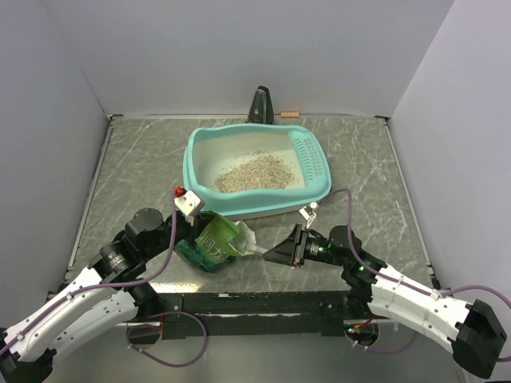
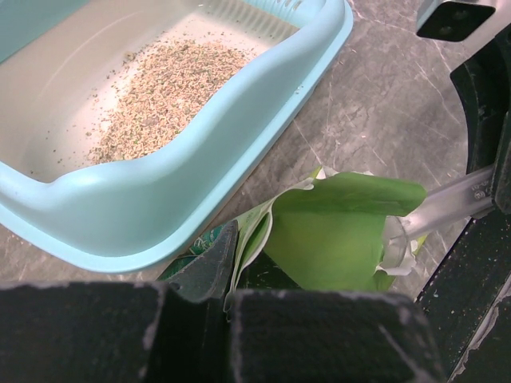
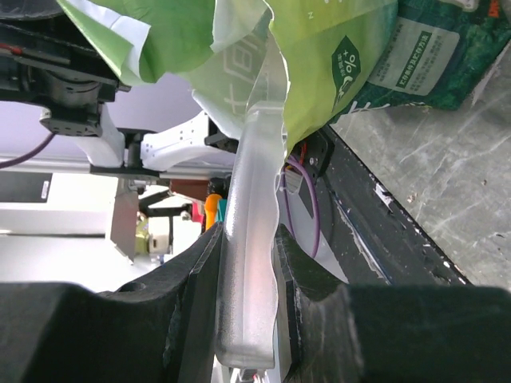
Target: Fill the litter box with clean litter
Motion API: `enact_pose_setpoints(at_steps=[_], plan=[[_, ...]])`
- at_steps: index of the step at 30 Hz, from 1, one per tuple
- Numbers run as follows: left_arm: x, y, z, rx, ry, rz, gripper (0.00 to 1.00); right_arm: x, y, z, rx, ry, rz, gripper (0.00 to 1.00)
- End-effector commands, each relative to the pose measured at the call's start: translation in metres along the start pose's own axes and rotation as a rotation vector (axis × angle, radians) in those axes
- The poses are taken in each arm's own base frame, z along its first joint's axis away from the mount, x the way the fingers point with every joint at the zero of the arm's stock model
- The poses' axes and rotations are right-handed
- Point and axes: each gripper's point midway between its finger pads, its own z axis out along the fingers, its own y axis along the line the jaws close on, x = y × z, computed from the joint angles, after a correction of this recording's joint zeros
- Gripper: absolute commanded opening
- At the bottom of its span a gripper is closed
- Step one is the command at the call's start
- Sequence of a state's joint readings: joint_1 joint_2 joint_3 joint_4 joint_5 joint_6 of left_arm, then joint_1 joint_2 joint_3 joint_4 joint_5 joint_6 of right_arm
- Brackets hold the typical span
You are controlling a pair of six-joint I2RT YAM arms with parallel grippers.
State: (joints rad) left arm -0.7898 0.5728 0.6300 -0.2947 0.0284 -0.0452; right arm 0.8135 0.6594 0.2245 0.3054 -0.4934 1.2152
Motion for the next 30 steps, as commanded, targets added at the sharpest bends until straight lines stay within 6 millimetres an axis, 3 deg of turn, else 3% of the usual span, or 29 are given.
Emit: enact_pose_setpoints(at_steps=[1, 20, 30], plan=[[-0.005, -0.006, 0.001, 0.028, -0.028, -0.015, 0.01, -0.015, 0.019, -0.008, -0.1, -0.109, -0.017, 0.0], [-0.003, -0.006, 0.002, 0.023, -0.019, -0.016, 0.01, -0.012, 0.049, -0.04, -0.235, -0.174, -0.041, 0.0], [-0.003, -0.004, 0.003, 0.013, -0.018, -0.02, 0.01, -0.011, 0.043, -0.055, -0.168, -0.21, -0.042, 0.0]])
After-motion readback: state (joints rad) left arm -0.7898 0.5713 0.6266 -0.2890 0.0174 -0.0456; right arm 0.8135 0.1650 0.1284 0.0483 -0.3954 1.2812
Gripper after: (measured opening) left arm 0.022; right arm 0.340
